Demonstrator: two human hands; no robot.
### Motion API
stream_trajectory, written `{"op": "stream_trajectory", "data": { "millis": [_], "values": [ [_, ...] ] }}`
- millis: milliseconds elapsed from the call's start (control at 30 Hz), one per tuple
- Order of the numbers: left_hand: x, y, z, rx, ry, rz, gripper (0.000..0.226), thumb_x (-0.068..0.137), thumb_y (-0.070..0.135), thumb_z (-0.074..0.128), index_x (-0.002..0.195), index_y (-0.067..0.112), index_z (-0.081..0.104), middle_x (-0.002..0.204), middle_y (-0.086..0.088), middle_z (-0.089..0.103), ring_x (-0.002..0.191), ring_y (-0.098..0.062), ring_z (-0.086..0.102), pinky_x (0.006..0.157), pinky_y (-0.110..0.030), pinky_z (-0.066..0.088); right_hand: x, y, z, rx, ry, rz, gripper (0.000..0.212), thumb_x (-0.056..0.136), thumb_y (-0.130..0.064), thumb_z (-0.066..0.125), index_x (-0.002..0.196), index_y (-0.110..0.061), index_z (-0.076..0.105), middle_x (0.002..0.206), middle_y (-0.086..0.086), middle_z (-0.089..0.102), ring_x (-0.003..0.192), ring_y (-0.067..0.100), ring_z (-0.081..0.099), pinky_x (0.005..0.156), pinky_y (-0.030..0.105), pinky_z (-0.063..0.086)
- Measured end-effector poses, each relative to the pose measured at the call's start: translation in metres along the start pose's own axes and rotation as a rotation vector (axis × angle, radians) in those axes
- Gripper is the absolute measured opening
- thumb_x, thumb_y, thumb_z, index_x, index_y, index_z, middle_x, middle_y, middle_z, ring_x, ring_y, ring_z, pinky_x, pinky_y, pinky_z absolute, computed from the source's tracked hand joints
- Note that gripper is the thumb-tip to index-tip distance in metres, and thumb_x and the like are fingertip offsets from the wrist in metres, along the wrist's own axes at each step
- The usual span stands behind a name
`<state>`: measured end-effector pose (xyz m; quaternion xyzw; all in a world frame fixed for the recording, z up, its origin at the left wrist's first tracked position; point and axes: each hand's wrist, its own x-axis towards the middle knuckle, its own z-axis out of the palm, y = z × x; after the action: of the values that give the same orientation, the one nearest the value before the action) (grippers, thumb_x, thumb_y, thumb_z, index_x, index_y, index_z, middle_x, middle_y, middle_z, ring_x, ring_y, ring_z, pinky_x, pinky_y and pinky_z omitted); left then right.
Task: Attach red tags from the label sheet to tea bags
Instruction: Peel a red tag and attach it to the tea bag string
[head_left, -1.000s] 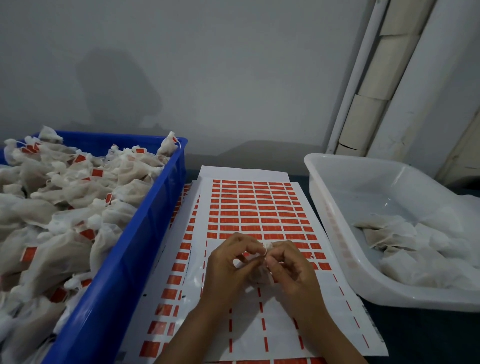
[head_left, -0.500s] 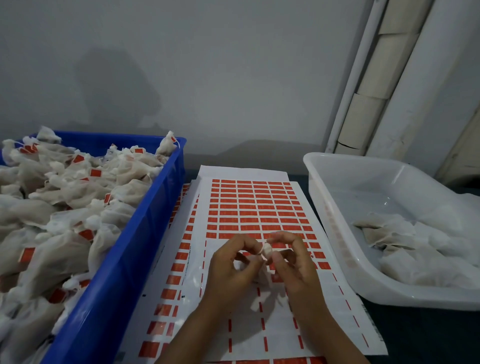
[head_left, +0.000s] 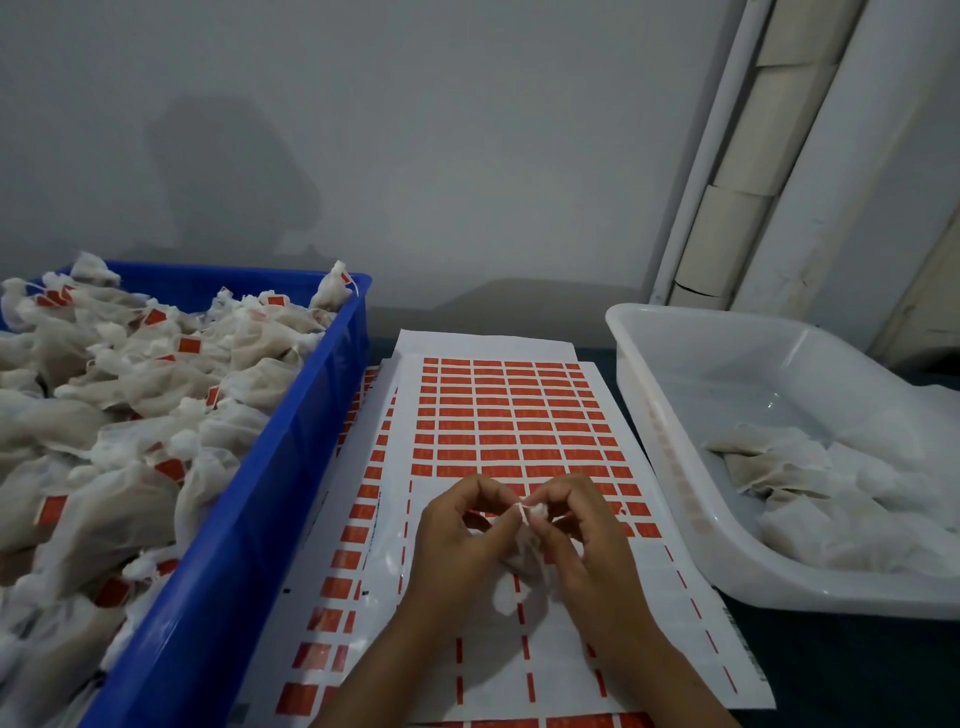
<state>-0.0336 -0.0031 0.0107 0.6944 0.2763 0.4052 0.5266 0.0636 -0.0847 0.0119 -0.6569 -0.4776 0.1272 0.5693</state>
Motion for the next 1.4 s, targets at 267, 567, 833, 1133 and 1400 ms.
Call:
{"op": "stream_trajectory", "data": {
  "millis": [267,567,833,1133,1400],
  "values": [
    [0.002,-0.001,-0.001,-0.006,-0.001,0.003,0.006,0.081,0.018,0.068,0.080,0.022,0.065,0.076,0.008,0.067,0.076,-0.008,0.063,0.069,-0.014,0.053,-0.002,-0.003,-0.002,-0.008,-0.027,-0.051,0.010,0.083,-0.037,0.055,0.090,-0.031,0.057,0.091,-0.021,0.061,0.093,0.003,0.060,0.079,0.009,0.048],
    [0.005,0.004,-0.004,0.022,-0.127,0.024,0.016,0.081,0.013,0.067,0.073,0.027,0.065,0.070,0.021,0.065,0.074,0.000,0.060,0.066,-0.007,0.047,0.001,-0.004,-0.009,0.204,-0.025,0.103,0.011,0.086,-0.022,0.056,0.093,-0.017,0.064,0.084,-0.007,0.068,0.086,0.012,0.066,0.074,0.019,0.055],
    [0.005,0.000,-0.005,0.040,-0.110,0.001,0.015,0.079,0.016,0.070,0.071,0.028,0.065,0.067,0.021,0.065,0.074,0.001,0.060,0.064,-0.005,0.047,0.001,-0.002,-0.011,0.112,0.013,0.097,0.009,0.082,-0.017,0.062,0.085,-0.021,0.069,0.082,-0.009,0.069,0.083,0.011,0.065,0.073,0.016,0.054],
    [0.005,-0.002,-0.003,0.048,-0.108,0.014,0.017,0.079,0.015,0.069,0.070,0.029,0.064,0.066,0.020,0.064,0.073,0.000,0.060,0.064,-0.006,0.047,0.001,0.001,-0.009,0.083,0.002,0.128,0.008,0.088,-0.016,0.056,0.084,-0.015,0.062,0.080,-0.003,0.065,0.079,0.014,0.064,0.071,0.021,0.056],
    [0.004,-0.004,-0.002,0.031,-0.183,0.010,0.006,0.085,0.024,0.062,0.080,0.026,0.060,0.078,0.014,0.064,0.079,0.002,0.059,0.068,-0.007,0.047,0.001,0.003,-0.003,0.164,0.023,0.201,0.005,0.090,-0.023,0.052,0.087,-0.024,0.056,0.079,-0.014,0.064,0.082,0.002,0.064,0.062,0.010,0.050]
  ]
}}
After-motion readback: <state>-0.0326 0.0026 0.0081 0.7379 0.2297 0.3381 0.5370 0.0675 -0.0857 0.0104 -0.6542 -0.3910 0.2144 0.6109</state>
